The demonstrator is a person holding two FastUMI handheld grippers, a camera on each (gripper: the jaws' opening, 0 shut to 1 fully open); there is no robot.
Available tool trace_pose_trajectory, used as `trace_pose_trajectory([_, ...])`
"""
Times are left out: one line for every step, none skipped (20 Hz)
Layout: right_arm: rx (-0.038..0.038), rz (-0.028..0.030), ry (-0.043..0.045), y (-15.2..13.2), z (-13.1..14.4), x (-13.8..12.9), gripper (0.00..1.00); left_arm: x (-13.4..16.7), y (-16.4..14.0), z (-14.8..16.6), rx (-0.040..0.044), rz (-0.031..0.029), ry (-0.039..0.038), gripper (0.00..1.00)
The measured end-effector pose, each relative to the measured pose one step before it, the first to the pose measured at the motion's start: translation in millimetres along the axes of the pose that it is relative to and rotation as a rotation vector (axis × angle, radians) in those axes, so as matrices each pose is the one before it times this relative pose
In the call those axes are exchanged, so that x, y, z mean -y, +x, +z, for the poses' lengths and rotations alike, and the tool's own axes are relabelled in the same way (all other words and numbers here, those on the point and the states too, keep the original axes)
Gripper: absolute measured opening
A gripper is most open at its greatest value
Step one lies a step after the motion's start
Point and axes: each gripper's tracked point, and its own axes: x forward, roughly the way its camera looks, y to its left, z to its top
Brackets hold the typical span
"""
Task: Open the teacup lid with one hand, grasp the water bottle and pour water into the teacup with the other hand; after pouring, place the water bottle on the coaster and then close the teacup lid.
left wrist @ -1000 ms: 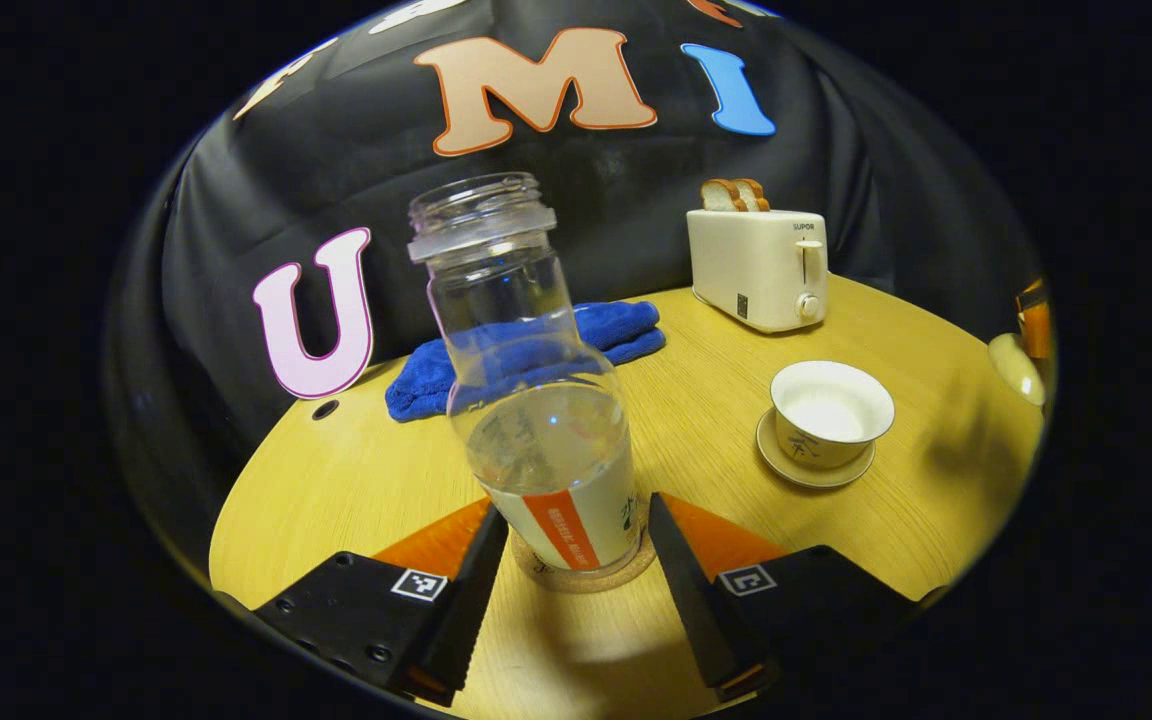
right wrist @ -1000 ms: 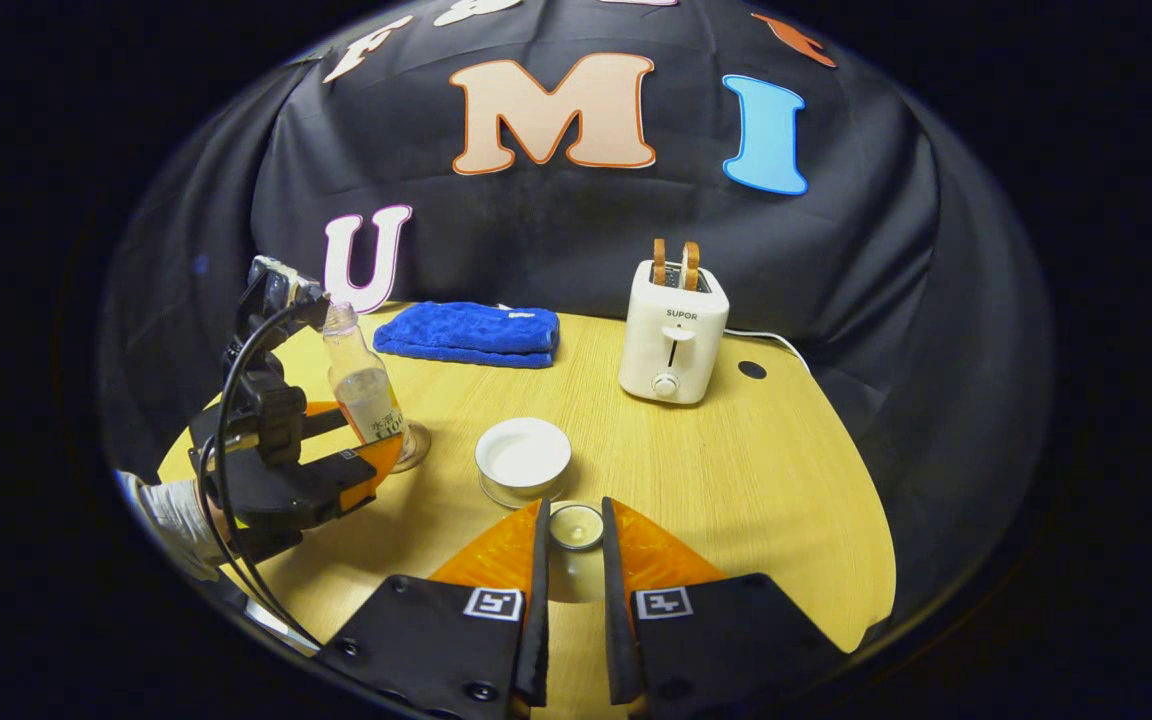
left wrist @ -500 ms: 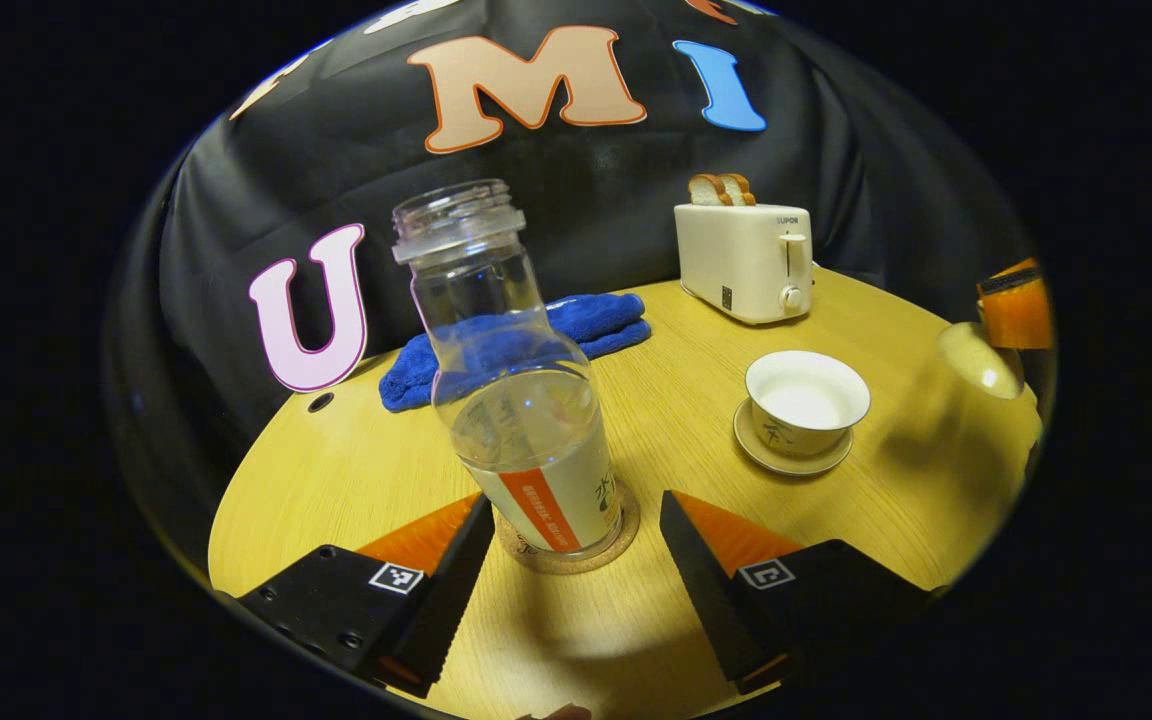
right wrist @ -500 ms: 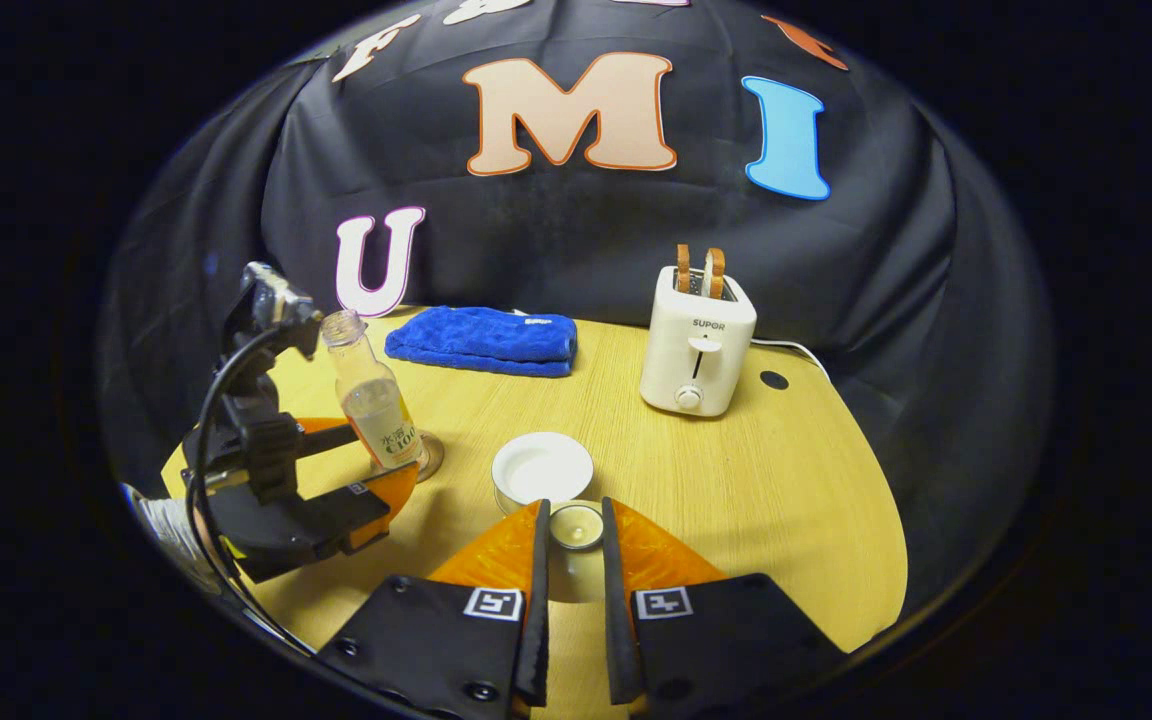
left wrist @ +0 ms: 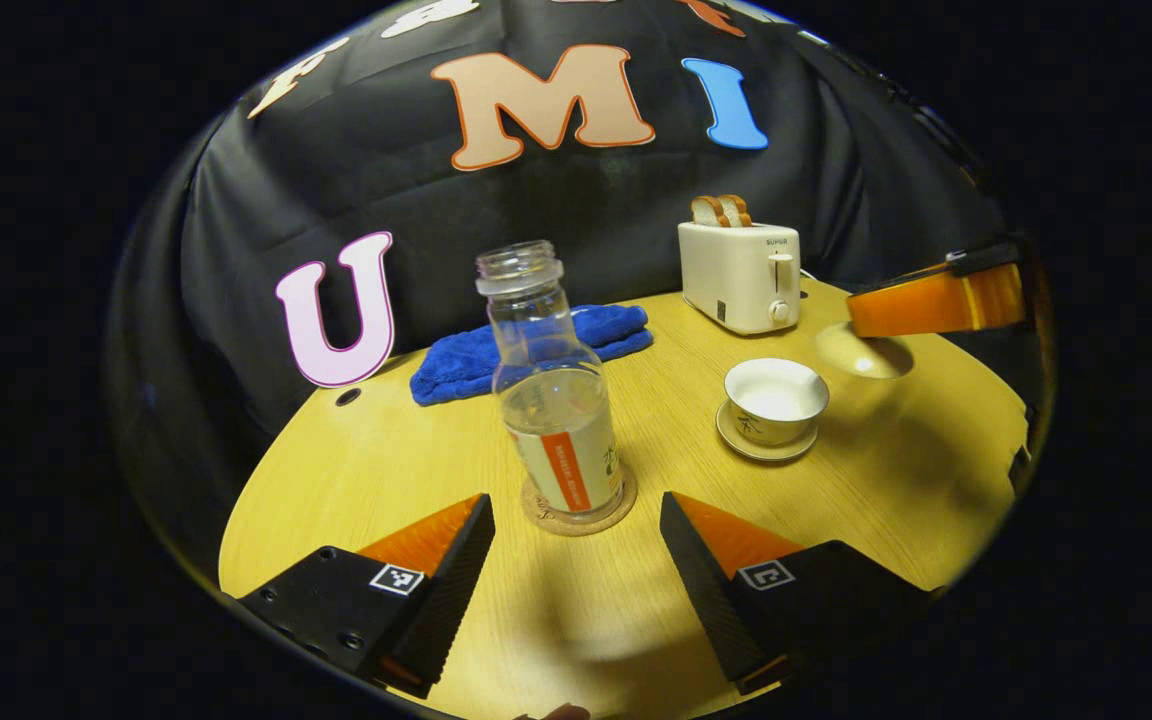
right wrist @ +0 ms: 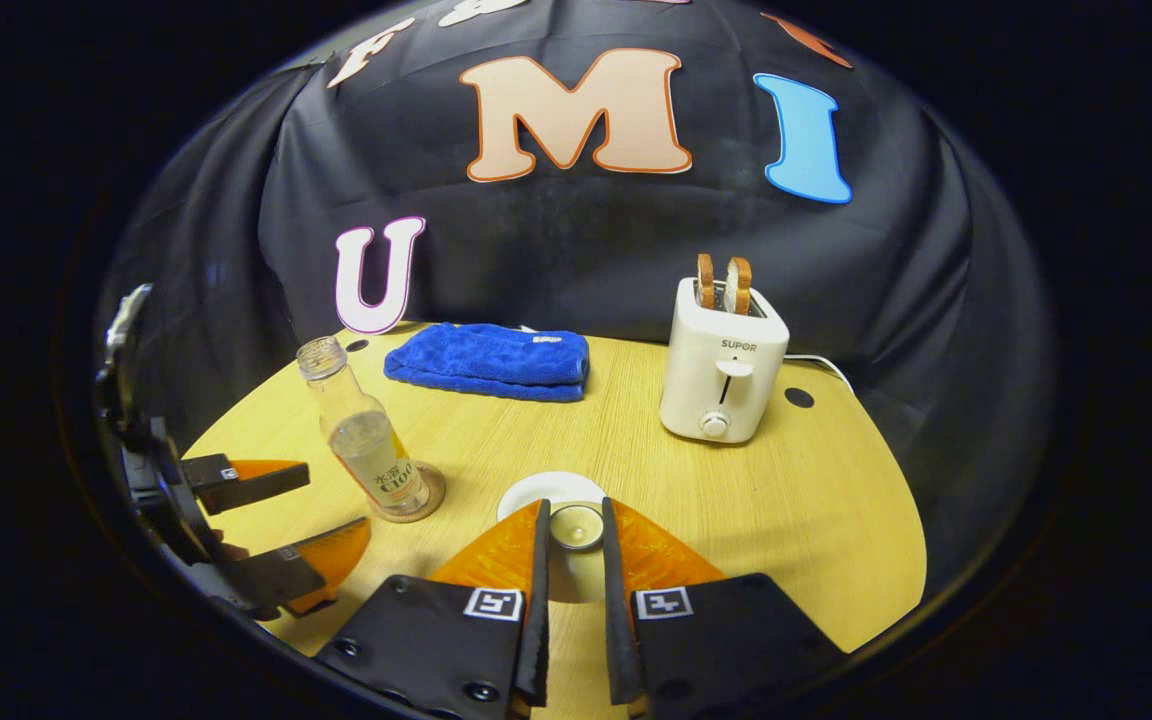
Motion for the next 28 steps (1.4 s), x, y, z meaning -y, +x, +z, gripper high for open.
trace_pose_trajectory([0.00324, 0.00185, 0.00379, 4.96, 1.51, -1.05, 0.27, -3.2, -5.5, 1.08, 0.00237, 0.00907, -0.0027, 0.97])
trace_pose_trajectory([0.0013, 0.00209, 0.00122, 6.25, 1.03, -1.45, 0.27, -3.32, -9.5, 2.32, 0.00454, 0.00815, -0.0044, 0.97])
trace_pose_trajectory([0.00347, 0.00111, -0.00414, 8.43, 1.43, -1.39, 0.29, -7.56, -9.11, 0.34, 0.006, 0.01686, 0.00012, 0.97])
trace_pose_trajectory([0.00382, 0.00055, -0.00337, 4.36, 1.19, -0.74, 0.29, -2.64, -4.54, 0.5, -0.00046, 0.00672, -0.00393, 0.97])
trace_pose_trajectory([0.00304, -0.00004, -0.00345, 3.83, -0.37, -1.25, 0.29, -1.04, -4.43, -0.22, 0.00029, 0.00471, -0.00477, 0.97])
trace_pose_trajectory([0.00013, 0.00042, -0.0038, 3.49, -1.53, -1.04, 0.29, -2.15, -4.16, -0.18, 0.00011, 0.00682, -0.00122, 0.97])
trace_pose_trajectory([-0.00311, 0.00008, -0.00547, 4.07, -1.59, -0.57, 0.27, -2.42, -4.41, -0.57, -0.0002, 0.00654, 0.00065, 0.97])
trace_pose_trajectory([-0.00051, -0.0004, -0.00722, 4.33, -1.03, -1.13, 0.24, -2.32, -3.41, 1.17, 0.00423, 0.00795, 0.00166, 0.97])
trace_pose_trajectory([0.00213, -0.00048, -0.00867, 2.84, -0.56, -0.51, 0.24, -0.76, 0.25, -2.07, -0.00055, 0.00375, 0.00299, 0.97])
trace_pose_trajectory([0.00128, -0.00017, -0.0051, 3.24, -0.43, -0.47, 0.24, -1.72, -2.86, -0.21, -0.002, 0.00542, 0.00097, 0.98])
trace_pose_trajectory([0.00032, 0.00145, -0.00147, 2.97, -1.47, -1.01, 0.24, -2.98, -4.97, 0.35, 0.00218, 0.00429, -0.00325, 0.97])
trace_pose_trajectory([0.00021, -0.00035, -0.00011, 3.03, -1.36, -0.64, 0.25, -1.75, -3.42, 0.23, -0.00026, 0.0058, -0.00401, 0.97])
trace_pose_trajectory([-0.00133, -0.00061, 0.00077, 3.66, -0.72, -0.46, 0.25, -2.98, -2.71, -1.3, -0.00233, 0.00695, -0.00366, 0.97])
trace_pose_trajectory([-0.00358, 0.0001, 0.00141, 2.63, -1.83, -1.38, 0.27, -2.22, -2.77, -0.03, -0.00101, 0.00705, -0.00159, 0.97])
trace_pose_trajectory([-0.0021, -0.0003, -0.00072, 3.24, -1.19, -0.98, 0.27, -1.87, -2.04, 0.21, 0.00026, 0.00463, -0.00105, 0.97])
trace_pose_trajectory([-0.00195, -0.00028, -0.00228, 2.03, -1.9, -0.65, 0.25, -1.79, -2.33, 0.2, -0.00029, 0.00379, 0.00153, 0.97])
trace_pose_trajectory([-0.00061, 0.00026, -0.00369, 2.06, -0.98, -1.09, 0.24, -1.57, -1.02, -0.02, -0.00095, 0.00475, 0.00253, 0.97])
trace_pose_trajectory([-0.00096, 0.00153, -0.00384, 1.83, -2.2, -0.87, 0.27, -2.18, -2.16, 1.39, 0.00381, 0.00476, 0.00264, 0.97])
trace_pose_trajectory([-0.00091, 0.00161, -0.00277, 1.03, -1.42, -0.81, 0.27, -2.25, -3.79, 2.0, 0.00103, 0.00573, 0.00117, 0.97])
trace_pose_trajectory([-0.00049, -0.00052, -0.00321, 1.24, -1.7, -0.25, 0.27, -1.42, -1.92, 0.86, 0.00203, 0.00238, -0.00238, 0.97])
trace_pose_trajectory([-0.00253, -0.00215, -0.00211, 0.89, -1.98, 0.16, 0.27, -0.03, -1.83, 1.41, 0.00035, 0.00278, -0.00365, 0.97])
trace_pose_trajectory([-0.00229, -0.00406, 0.00028, 1.41, -3.16, 0.42, 0.24, -1.31, -1.33, 1.97, 0.003, 0.00183, -0.00377, 0.97])
trace_pose_trajectory([-0.00409, -0.0009, 0.0031, 0.96, -2.17, -0.24, 0.24, -1.49, -1.18, 2.33, 0.00333, 0.00321, -0.00351, 0.97])
trace_pose_trajectory([-0.00314, -0.00154, 0.00438, 0.17, -3.59, 0.42, 0.25, -2.55, -2.37, 5.12, 0.01132, 0.00633, -0.0031, 0.97])
trace_pose_trajectory([0.01012, 0.00061, -0.00004, 0.95, -0.68, -0.17, 0.27, -1.88, -0.91, 3.45, 0.00604, 0.00374, -0.00246, 0.97])
trace_pose_trajectory([0.00112, 0.00153, 0.00101, -0.82, -0.28, 0.25, 0.27, -0.78, -1.16, 1.09, 0.00239, 0.00044, -0.00186, 0.97])
trace_pose_trajectory([0.00278, 0.00018, -0.00019, -0.46, -0.09, 0.47, 0.27, 0.15, -0.48, 1.82, 0.00148, -0.00331, -0.0062, 0.97])
trace_pose_trajectory([0.00069, 0.00169, 0.0027, -0.01, 0.44, 0.51, 0.29, 0.87, 0.36, 1.39, 0.00212, -0.00266, -0.00703, 0.97])
